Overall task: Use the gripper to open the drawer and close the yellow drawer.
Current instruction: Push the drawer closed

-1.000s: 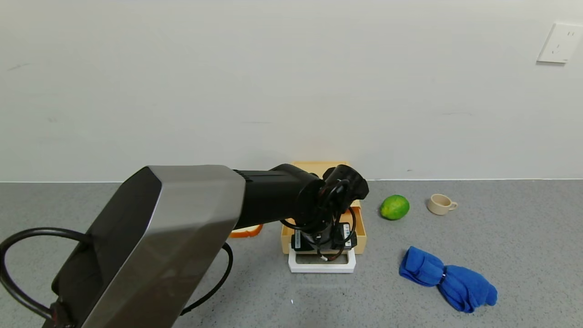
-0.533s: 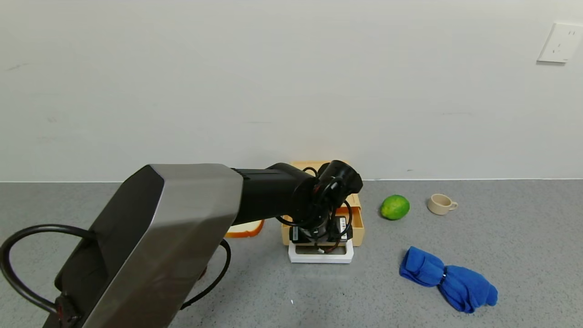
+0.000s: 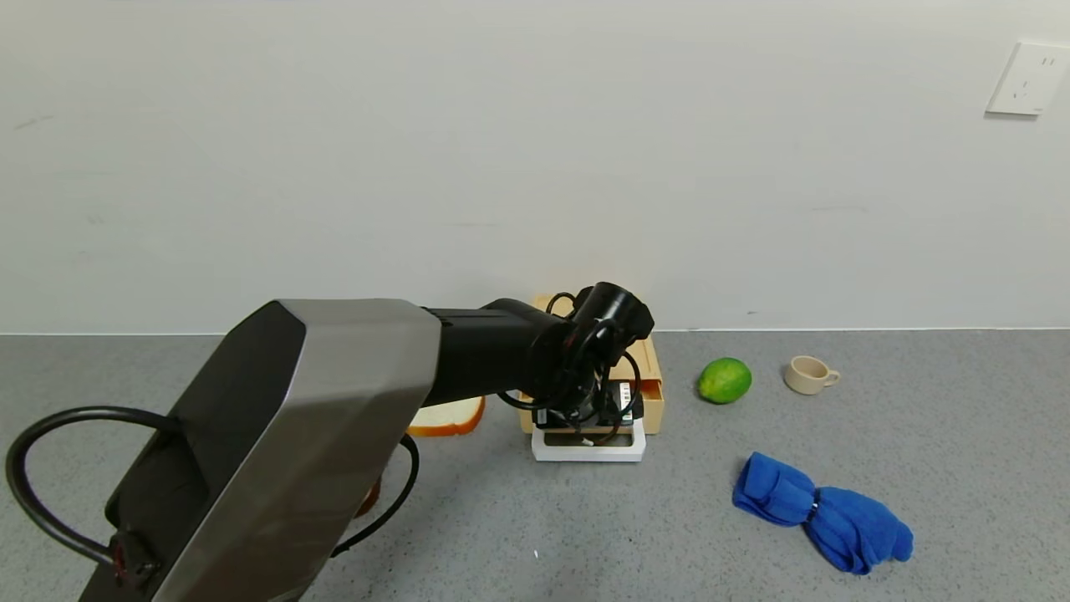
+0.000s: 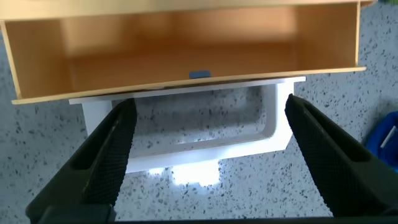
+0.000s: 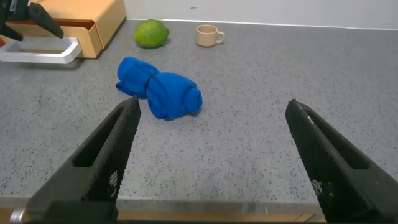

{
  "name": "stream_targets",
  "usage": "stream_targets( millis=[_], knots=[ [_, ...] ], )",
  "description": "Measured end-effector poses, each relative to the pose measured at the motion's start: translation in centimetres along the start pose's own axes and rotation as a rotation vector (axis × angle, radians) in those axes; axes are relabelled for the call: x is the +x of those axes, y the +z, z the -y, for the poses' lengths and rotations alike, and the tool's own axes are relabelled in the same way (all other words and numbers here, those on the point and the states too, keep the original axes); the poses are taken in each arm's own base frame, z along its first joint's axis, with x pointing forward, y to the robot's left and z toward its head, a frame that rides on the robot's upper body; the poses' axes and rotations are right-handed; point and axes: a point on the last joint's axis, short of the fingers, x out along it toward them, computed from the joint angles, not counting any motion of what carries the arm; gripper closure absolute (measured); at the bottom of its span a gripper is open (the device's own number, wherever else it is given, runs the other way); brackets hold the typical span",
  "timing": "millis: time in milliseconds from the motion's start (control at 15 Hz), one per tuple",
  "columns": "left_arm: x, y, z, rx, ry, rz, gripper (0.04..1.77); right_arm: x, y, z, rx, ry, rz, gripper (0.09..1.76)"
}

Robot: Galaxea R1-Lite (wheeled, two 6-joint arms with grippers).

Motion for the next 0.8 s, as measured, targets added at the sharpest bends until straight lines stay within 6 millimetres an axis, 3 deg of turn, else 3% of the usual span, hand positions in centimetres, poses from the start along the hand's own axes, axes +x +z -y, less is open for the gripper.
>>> stream_targets(
  millis=[800],
  knots=[
    [1.2, 1.3, -0.7, 0.022, -0.026, 0.083, 0.09, 0.0, 0.0, 0.0, 0.0, 0.0, 0.0, 0.14]
  ],
)
